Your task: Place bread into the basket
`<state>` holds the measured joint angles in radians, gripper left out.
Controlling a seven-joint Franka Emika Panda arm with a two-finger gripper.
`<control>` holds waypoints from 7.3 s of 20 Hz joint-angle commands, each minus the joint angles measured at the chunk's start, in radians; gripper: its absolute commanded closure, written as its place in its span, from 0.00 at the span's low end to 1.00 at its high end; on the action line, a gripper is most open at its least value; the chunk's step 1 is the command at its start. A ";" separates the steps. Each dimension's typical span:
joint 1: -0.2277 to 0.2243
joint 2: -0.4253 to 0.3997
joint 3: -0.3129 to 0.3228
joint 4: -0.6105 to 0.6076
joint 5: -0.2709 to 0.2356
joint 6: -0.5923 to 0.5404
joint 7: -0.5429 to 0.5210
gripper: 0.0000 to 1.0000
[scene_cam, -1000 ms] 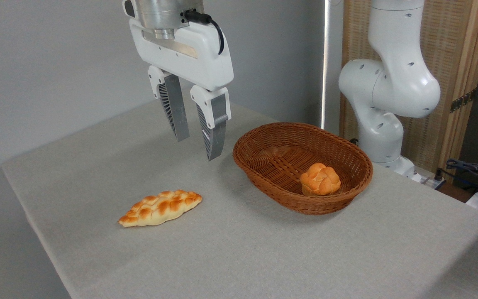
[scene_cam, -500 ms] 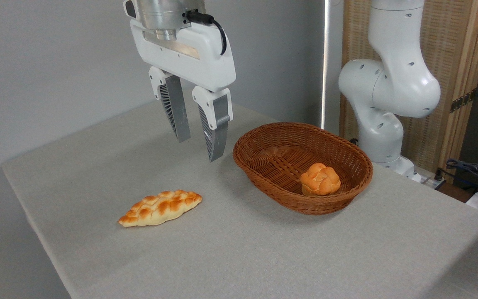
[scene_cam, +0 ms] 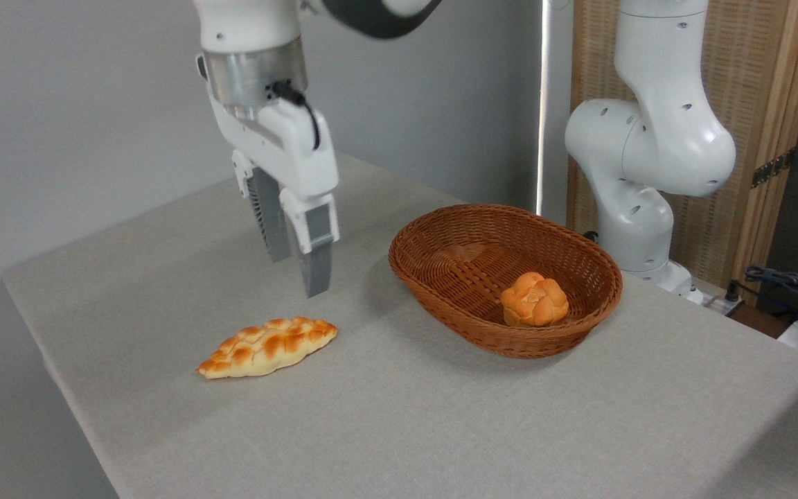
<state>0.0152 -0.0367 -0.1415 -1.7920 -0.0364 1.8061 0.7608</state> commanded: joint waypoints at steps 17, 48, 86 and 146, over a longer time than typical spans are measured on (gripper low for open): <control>-0.044 0.126 -0.115 -0.211 -0.005 0.363 -0.001 0.00; -0.044 0.170 -0.115 -0.236 0.052 0.444 0.034 0.79; -0.124 -0.526 -0.020 -0.673 -0.010 -0.199 0.111 0.56; -0.031 0.006 0.151 0.234 -0.008 -0.208 -0.012 0.00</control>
<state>-0.0330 -0.0502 0.0189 -1.5952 -0.0419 1.6252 0.7758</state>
